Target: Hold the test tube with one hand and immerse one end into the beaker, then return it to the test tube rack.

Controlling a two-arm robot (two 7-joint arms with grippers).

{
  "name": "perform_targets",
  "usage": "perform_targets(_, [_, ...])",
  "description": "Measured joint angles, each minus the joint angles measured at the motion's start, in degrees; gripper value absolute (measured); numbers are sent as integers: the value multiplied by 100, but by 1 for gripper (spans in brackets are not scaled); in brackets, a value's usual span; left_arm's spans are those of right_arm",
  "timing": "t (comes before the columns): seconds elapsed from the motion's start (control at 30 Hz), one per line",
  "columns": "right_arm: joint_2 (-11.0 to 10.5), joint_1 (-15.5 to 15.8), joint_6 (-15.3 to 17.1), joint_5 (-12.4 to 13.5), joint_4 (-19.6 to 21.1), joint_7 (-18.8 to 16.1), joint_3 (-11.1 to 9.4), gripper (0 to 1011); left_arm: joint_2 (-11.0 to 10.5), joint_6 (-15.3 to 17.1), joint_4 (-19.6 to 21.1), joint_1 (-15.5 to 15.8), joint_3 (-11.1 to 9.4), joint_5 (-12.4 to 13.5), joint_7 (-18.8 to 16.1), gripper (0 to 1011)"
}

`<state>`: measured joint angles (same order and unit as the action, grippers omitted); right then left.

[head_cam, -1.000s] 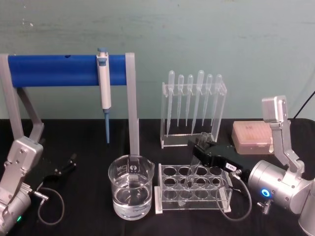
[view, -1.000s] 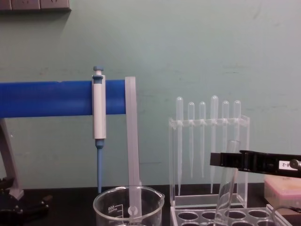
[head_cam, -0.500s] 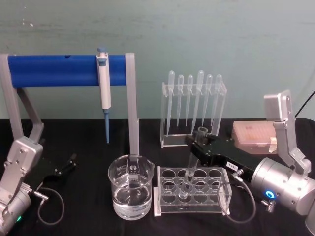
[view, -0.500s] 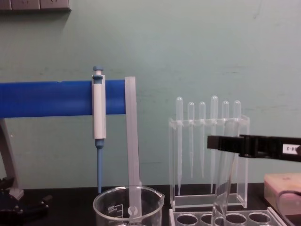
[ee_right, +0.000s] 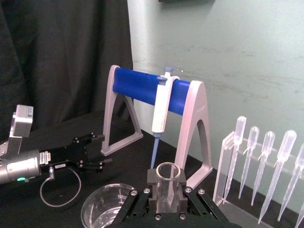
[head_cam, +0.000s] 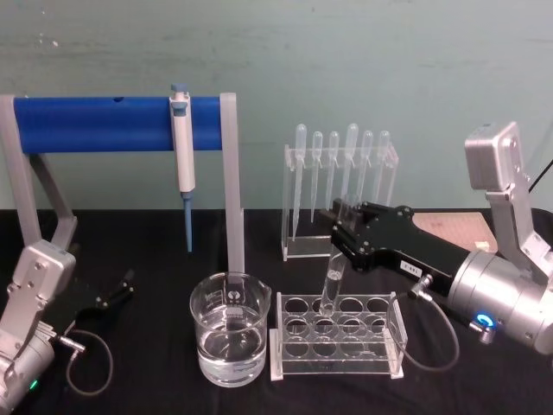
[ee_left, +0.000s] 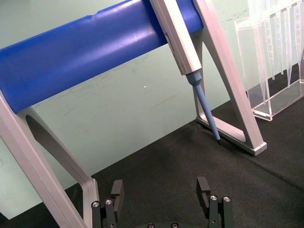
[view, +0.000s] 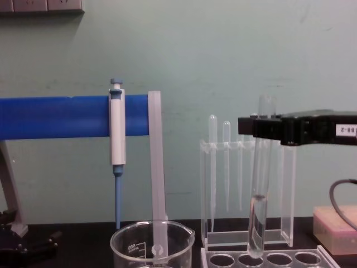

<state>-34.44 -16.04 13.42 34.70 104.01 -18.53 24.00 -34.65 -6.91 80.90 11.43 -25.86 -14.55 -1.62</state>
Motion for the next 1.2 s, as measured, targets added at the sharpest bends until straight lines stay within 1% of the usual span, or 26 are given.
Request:
perform_targets(0.13, [-3, -59, 78, -95, 85, -42, -38, 224, 0, 0, 0, 0, 0, 0, 0, 1000])
perform_targets(0.4, [49, -110, 197, -161, 136, -74, -69, 225, 0, 0, 0, 0, 0, 0, 0, 1000])
perform_targets(0.47, [87, -142, 224, -193, 136, -78, -46, 225, 0, 0, 0, 0, 0, 0, 0, 1000])
perform_targets(0.67, [251, -325, 284, -316, 83, -111, 104, 225, 0, 0, 0, 0, 0, 0, 0, 1000])
perform_targets(0.73, [391, -478, 324, -397, 18, -140, 229, 225, 0, 0, 0, 0, 0, 0, 0, 1000])
perform_targets(0.83, [516, -608, 363, -446, -38, -162, 324, 224, 0, 0, 0, 0, 0, 0, 0, 1000])
perform_targets(0.97, [755, -848, 423, -548, -155, -183, 506, 225, 0, 0, 0, 0, 0, 0, 0, 1000])
perform_targets(1.03, [839, -925, 437, -585, -209, -189, 565, 225, 0, 0, 0, 0, 0, 0, 0, 1000])
perform_targets(1.07, [914, -984, 450, -617, -270, -197, 623, 224, 0, 0, 0, 0, 0, 0, 0, 1000])
perform_targets(1.1, [914, -984, 450, -617, -270, -197, 623, 224, 0, 0, 0, 0, 0, 0, 0, 1000])
perform_targets(1.2, [1117, -1100, 448, -727, -467, -198, 762, 225, 0, 0, 0, 0, 0, 0, 0, 1000])
